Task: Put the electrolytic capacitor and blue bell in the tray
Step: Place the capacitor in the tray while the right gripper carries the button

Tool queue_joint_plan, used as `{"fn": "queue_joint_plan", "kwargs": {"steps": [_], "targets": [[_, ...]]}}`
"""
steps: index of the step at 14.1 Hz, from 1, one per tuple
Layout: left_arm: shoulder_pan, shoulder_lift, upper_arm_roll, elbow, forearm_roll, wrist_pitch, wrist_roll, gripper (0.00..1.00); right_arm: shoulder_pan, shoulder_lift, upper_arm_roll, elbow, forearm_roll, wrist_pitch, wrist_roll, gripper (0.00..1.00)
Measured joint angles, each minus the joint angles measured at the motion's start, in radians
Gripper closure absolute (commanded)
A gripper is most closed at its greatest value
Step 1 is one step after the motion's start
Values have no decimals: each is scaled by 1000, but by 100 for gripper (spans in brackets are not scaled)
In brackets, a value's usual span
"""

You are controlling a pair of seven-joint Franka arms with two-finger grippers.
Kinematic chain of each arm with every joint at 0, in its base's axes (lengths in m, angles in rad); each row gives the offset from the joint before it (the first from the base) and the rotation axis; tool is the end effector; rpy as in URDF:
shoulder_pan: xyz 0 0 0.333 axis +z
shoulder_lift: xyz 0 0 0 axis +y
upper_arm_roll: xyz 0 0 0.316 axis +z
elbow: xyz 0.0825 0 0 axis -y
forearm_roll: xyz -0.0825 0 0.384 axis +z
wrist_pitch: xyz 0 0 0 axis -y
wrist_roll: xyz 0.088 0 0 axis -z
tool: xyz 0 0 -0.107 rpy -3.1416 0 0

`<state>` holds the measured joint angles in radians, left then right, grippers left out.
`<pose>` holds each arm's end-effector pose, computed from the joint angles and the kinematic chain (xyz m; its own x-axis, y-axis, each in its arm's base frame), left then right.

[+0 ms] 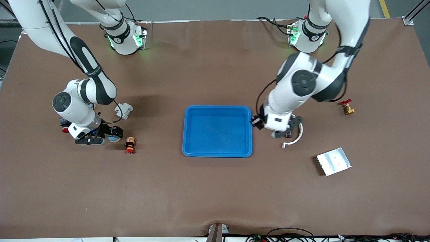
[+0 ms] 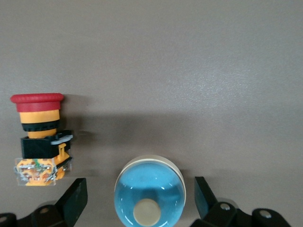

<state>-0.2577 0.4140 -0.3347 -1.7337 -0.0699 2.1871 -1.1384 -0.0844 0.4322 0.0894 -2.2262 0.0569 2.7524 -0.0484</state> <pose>0.5587 -0.3538 0.3592 0.8129 0.5625 -0.1509 0.5803 -0.8043 0.1279 0.5566 0.0014 0.1862 0.9954 -0.0110 0.0956 -0.0053 -0.9982 -0.0593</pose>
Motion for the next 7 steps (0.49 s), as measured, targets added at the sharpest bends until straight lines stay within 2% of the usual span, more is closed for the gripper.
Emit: {"fn": "queue_joint_plan", "kwargs": {"steps": [2, 3, 4, 7], "targets": [[-39, 43, 0, 1, 0, 30, -25, 100, 1, 12, 1, 2, 0, 15, 0, 2], [-55, 59, 0, 0, 0, 31, -28, 100, 1, 18, 1, 3, 0, 21, 0, 17], [-65, 72, 1, -6, 0, 30, -31, 100, 1, 22, 1, 4, 0, 23, 0, 26], [-82, 97, 1, -53, 7, 49, -31, 100, 1, 25, 1, 4, 0, 23, 0, 69]]}}
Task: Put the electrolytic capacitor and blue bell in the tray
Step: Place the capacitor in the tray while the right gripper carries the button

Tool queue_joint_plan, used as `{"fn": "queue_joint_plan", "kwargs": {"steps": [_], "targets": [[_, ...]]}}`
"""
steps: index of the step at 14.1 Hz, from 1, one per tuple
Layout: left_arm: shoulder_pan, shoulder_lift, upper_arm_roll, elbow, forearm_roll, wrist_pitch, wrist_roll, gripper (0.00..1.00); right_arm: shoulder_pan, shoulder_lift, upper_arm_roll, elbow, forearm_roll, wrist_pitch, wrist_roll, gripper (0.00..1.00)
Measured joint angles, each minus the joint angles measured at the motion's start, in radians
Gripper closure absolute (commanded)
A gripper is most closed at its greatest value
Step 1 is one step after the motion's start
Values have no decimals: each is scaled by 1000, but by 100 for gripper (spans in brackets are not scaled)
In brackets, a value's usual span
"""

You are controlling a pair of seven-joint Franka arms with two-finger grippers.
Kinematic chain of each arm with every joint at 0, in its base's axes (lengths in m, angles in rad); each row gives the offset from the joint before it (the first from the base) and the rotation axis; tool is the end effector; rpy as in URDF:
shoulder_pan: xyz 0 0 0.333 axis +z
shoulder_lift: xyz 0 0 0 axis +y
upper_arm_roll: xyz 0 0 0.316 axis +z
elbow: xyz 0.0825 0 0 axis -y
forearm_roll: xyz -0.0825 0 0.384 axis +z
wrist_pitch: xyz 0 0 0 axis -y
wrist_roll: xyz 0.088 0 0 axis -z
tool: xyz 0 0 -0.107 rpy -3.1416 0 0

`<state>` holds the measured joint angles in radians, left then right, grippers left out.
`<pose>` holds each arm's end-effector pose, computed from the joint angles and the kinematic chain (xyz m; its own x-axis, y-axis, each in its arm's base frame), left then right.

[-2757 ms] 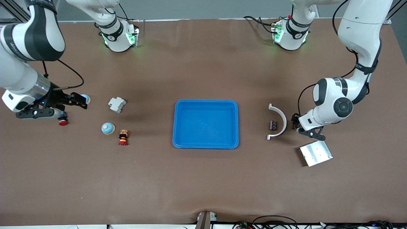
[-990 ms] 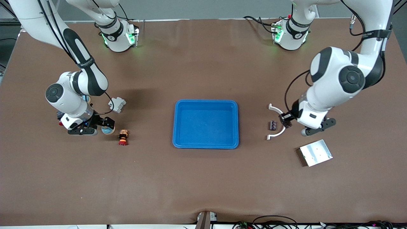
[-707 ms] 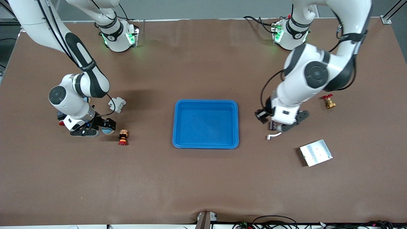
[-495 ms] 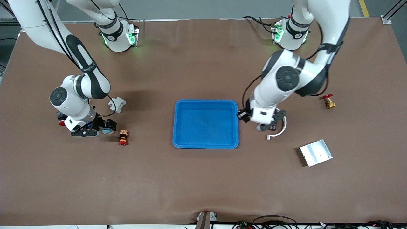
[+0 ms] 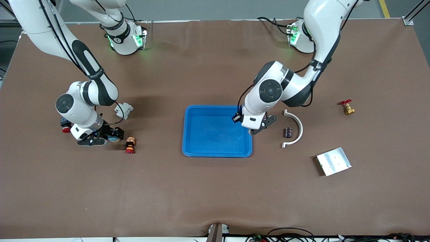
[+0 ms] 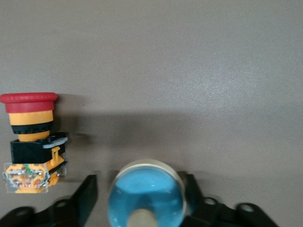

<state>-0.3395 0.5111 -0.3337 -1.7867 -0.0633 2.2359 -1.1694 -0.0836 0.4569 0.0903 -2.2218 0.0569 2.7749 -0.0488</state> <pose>0.5185 -0.3938 0.2790 0.8239 0.5269 -0.2085 0.5455 -0.8372 0.0399 0.5568 0.0023 0.1763 0.9951 -0.0107 0.0979 -0.0048 -0.9982 -0.0605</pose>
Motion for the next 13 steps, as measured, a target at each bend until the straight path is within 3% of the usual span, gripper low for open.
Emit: {"fn": "queue_joint_plan", "kwargs": {"steps": [2, 5, 9, 13], "targets": [[-16, 8, 0, -61, 4, 61, 0, 100, 0, -1, 1, 2, 0, 0, 0, 100], [-28, 14, 0, -126, 4, 132, 0, 100, 0, -1, 1, 3, 0, 0, 0, 100], [-29, 43, 4, -146, 40, 193, -3, 100, 3, -4, 3, 6, 0, -11, 0, 100], [-28, 70, 12, -144, 58, 245, -13, 100, 27, -85, 7, 36, 0, -180, 21, 100]]}}
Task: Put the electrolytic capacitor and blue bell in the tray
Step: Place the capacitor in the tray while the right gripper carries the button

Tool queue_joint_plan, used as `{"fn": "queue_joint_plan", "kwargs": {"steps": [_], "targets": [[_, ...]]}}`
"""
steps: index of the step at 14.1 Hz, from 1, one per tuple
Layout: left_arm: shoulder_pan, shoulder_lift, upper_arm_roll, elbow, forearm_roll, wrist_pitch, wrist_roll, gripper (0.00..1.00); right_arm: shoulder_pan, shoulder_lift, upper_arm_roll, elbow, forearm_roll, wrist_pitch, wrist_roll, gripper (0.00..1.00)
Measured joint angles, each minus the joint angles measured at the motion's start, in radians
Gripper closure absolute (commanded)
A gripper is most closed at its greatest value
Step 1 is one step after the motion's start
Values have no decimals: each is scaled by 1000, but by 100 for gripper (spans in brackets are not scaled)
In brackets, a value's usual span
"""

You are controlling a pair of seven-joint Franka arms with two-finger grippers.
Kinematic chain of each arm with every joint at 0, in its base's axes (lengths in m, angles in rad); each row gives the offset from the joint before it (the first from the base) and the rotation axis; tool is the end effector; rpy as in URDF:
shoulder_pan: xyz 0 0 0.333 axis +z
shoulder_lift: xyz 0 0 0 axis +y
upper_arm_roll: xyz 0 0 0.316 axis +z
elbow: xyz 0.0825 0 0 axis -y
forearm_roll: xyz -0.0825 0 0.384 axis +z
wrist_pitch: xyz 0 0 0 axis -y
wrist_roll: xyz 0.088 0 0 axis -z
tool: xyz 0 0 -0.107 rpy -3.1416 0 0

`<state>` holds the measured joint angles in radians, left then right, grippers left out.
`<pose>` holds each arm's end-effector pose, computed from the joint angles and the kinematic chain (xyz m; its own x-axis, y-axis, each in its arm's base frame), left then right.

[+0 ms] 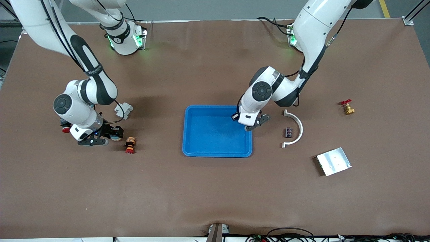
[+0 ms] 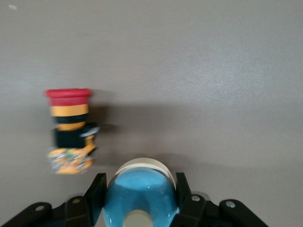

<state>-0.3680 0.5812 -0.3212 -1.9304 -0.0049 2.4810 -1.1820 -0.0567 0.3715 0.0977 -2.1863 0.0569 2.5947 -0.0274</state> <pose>0.4861 -0.3911 0.1974 0.8453 0.5078 -0.1659 0.5227 -0.8504 0.0600 0.5637 0.0223 0.2198 0.9992 0.0118 0.0378 0.0143 -0.9977 -0.0657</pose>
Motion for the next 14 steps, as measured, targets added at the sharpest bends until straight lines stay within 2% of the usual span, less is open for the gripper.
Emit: {"fn": "queue_joint_plan", "kwargs": {"steps": [4, 5, 6, 7, 10, 14], "targets": [[0, 10, 5, 2, 0, 28, -1, 100, 58, -163, 2, 16, 0, -189, 111, 100], [0, 11, 5, 3, 0, 29, -1, 68, 73, -199, 3, 18, 0, -229, 145, 100], [0, 11, 5, 4, 3, 30, -1, 30, 87, -232, 4, 20, 0, -264, 176, 100], [1, 11, 6, 7, 12, 31, -1, 0, 101, -261, 5, 22, 0, -292, 203, 100], [6, 2, 6, 23, 25, 32, -2, 0, 156, -310, 7, 33, 0, -333, 305, 100], [24, -69, 7, 32, 25, -16, -2, 0, 263, -309, 9, 35, 0, -331, 492, 100]]}}
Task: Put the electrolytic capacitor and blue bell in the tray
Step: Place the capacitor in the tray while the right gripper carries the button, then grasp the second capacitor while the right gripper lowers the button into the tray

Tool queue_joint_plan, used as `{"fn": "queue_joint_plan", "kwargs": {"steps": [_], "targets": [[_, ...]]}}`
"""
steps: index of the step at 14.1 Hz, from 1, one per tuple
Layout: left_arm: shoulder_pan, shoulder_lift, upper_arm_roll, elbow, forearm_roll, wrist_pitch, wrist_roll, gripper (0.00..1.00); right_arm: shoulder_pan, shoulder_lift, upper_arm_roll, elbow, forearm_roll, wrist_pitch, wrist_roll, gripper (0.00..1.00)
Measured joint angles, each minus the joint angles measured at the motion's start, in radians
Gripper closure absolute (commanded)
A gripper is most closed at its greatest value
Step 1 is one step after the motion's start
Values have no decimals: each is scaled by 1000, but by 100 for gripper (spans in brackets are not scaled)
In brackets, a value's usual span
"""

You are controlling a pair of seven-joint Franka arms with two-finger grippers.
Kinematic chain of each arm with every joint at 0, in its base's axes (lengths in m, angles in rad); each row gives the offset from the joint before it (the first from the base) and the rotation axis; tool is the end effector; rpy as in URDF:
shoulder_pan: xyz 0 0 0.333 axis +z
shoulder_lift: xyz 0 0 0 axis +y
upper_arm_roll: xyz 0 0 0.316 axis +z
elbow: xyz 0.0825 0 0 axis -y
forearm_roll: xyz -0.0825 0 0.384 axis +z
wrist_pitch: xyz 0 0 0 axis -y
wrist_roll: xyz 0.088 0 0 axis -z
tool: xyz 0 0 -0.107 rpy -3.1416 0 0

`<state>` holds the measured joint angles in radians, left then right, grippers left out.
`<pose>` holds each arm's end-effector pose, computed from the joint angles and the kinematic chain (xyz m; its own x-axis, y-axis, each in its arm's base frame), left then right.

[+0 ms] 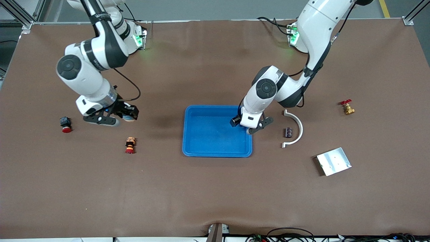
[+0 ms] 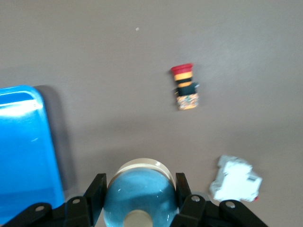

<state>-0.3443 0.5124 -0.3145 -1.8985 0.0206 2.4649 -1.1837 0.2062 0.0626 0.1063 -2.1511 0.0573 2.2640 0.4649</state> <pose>0.5133 -0.3827 0.2495 0.8498 0.5177 -0.0986 0.5267 -0.8411 0.1229 0.5251 0.1708 0.3768 0.9820 -0.1878 0.0208 -0.1860 -0.9801 -0.0691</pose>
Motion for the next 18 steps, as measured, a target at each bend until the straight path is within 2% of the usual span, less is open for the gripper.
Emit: {"fn": "queue_joint_plan", "kwargs": {"steps": [3, 7, 9, 14, 18], "targets": [[58, -75, 1, 0, 10, -78, 99, 0, 71, 2, 1, 8, 0, 3, 119, 100], [171, -124, 0, -31, 13, -124, 539, 0, 147, 31, 0, 35, 0, 3, 244, 100], [210, -140, 0, -61, 14, -126, 671, 0, 192, 65, 0, 64, -2, 3, 330, 100], [304, -166, 0, -151, 95, -105, 891, 0, 285, 174, 0, 171, -19, 4, 515, 100], [320, -137, -1, -189, 140, -33, 914, 0, 337, 259, -1, 248, -31, 4, 631, 100]]}}
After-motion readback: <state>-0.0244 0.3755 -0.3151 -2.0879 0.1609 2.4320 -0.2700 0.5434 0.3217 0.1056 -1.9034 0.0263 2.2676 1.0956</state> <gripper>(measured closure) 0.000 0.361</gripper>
